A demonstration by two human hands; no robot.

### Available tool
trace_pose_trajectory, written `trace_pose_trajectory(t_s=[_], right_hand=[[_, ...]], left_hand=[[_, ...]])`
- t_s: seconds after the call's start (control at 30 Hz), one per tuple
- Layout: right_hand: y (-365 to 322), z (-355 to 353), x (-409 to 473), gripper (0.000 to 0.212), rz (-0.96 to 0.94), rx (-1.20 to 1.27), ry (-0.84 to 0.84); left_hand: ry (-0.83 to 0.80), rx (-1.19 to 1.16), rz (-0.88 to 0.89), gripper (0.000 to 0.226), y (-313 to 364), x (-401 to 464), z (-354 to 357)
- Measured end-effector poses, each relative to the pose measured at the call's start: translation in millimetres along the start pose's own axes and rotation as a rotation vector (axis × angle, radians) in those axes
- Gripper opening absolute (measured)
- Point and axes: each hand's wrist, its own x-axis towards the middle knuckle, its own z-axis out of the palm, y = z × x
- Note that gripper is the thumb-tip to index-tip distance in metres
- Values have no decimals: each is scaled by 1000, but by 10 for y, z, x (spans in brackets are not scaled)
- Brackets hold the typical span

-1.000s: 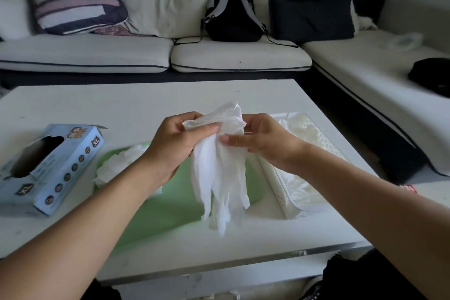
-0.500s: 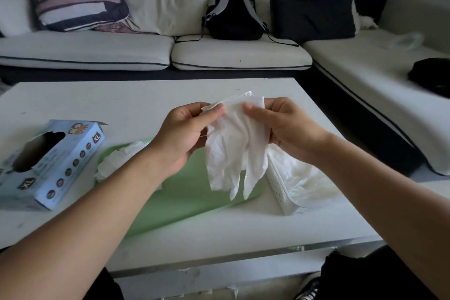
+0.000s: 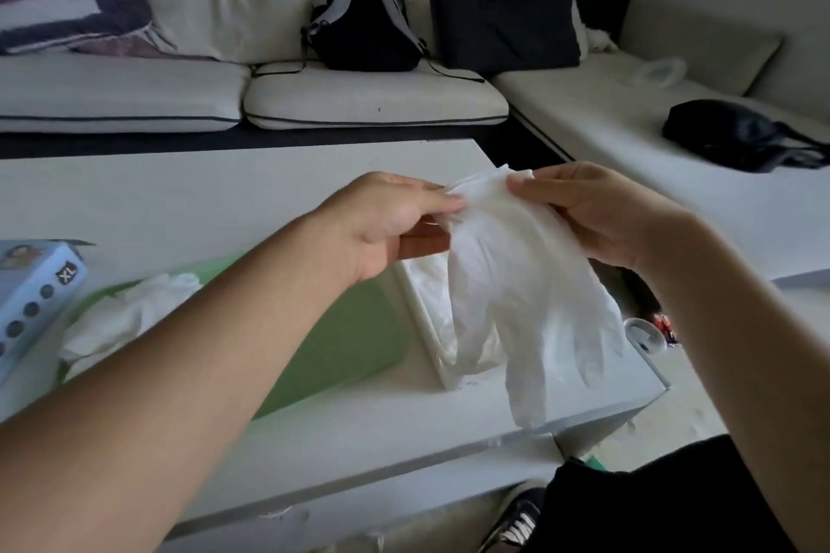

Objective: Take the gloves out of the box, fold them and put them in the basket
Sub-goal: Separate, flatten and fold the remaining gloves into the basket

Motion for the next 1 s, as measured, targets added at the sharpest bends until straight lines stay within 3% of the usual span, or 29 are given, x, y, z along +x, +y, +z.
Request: trace_pose_trajectory(t_s=[0.07,0.17,0.27,0.37,0.43,0.53,0.67,0.83,0.93,1.0], right_hand=[[-10,-32,127,50,-61,-55,90],[-151,-66,279,67,-276,-67,221],[-330,-139,392,47,-493,-77,288],[-256,-213,530,66,-569,-146,271],[-3,-278,616,68,-492,-228,245],[397,-310,520,34,-324,-412,172],[757,-332,367,15,-96,-759,-78],[726,-294,159,47,72,-1047,-291],[528,-305,76,49,142,-992,-445],[440,-327,111,53,135,-866,-382]], left_hand=[[55,63,6,8,94,189,60],[118,86,170,11,301,428,111],[138,91,382,12,527,544,102],[183,214,532,9,504,580,89],[198,325,577,9,263,604,59],[172,477,535,6,-261,597,-42],[36,731,465,13,-818,401,-79],[-199,1029,380,13,-1047,145,89],[-335,1099,276,21,-931,90,145],[-295,1078,290,17,-788,110,150]])
